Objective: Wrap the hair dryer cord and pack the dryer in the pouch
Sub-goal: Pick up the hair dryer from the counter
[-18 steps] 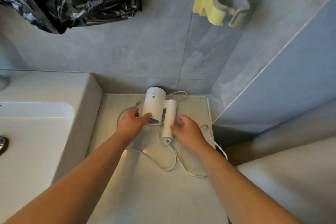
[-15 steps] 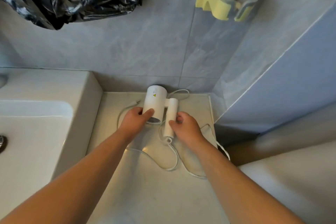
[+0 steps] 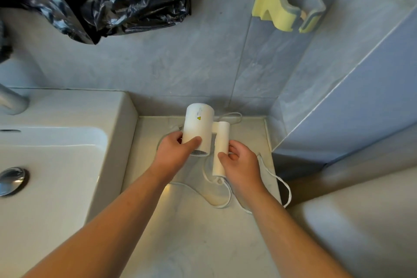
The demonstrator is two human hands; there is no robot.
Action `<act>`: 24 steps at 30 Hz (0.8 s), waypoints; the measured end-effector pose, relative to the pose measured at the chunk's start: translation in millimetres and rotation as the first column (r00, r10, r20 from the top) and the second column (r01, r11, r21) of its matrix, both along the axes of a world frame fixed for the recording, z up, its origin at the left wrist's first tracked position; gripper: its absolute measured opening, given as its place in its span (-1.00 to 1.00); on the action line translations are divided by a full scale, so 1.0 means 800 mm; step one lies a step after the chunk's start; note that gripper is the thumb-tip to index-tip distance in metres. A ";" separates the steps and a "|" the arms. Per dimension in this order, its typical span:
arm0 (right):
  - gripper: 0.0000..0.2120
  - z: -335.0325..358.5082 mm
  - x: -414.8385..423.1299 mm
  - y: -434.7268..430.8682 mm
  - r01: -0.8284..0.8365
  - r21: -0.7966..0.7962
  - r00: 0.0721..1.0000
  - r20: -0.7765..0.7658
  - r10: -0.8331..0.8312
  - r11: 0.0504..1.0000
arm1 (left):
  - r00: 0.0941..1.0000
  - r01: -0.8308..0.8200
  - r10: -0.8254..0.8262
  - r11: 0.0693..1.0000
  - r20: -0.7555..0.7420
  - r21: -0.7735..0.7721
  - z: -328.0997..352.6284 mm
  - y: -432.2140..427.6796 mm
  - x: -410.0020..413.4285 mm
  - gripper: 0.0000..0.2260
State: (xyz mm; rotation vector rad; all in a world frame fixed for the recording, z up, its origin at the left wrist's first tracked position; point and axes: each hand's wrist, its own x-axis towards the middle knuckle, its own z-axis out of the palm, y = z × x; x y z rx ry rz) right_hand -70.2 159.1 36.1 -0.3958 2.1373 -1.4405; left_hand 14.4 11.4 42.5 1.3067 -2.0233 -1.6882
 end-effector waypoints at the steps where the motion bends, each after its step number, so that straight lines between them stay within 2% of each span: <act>1: -0.72 0.009 0.010 0.005 0.009 -0.034 1.000 0.000 -0.008 0.999 | 1.000 0.007 -0.006 1.000 -0.029 0.015 0.012 0.004 0.010 -0.75; 2: -0.70 0.020 0.021 0.009 0.008 -0.058 1.000 -0.001 -0.009 0.998 | 0.998 0.017 -0.014 0.999 -0.061 0.042 0.022 0.006 0.021 -0.75; 5: -0.64 0.054 0.054 0.021 -0.018 -0.116 0.999 -0.029 0.014 0.993 | 0.984 0.041 -0.013 0.987 -0.178 0.153 0.059 0.013 0.058 -0.51; 8: -0.59 0.090 0.090 0.030 -0.055 -0.131 0.995 -0.091 0.043 0.990 | 0.949 0.105 -0.045 0.978 -0.312 0.179 0.099 0.019 0.097 -0.54; 12: -0.56 0.136 0.132 0.033 -0.116 -0.161 0.991 -0.089 0.102 0.980 | 0.899 0.139 -0.042 0.972 -0.436 0.191 0.138 0.031 0.143 -0.45; 15: -0.68 0.164 0.158 0.026 -0.142 -0.185 0.986 -0.109 0.124 0.972 | 0.870 0.119 -0.012 0.975 -0.492 0.187 0.159 0.044 0.168 -0.50; 19: -0.92 0.195 0.180 0.021 -0.099 -0.195 0.988 -0.134 0.073 0.976 | 0.863 0.130 -0.053 0.985 -0.503 0.118 0.180 0.052 0.187 -0.46; 24: -0.92 0.217 0.186 0.017 -0.161 -0.132 0.963 -0.237 0.127 0.978 | 0.854 0.140 -0.069 0.985 -0.515 0.100 0.201 0.049 0.202 -0.44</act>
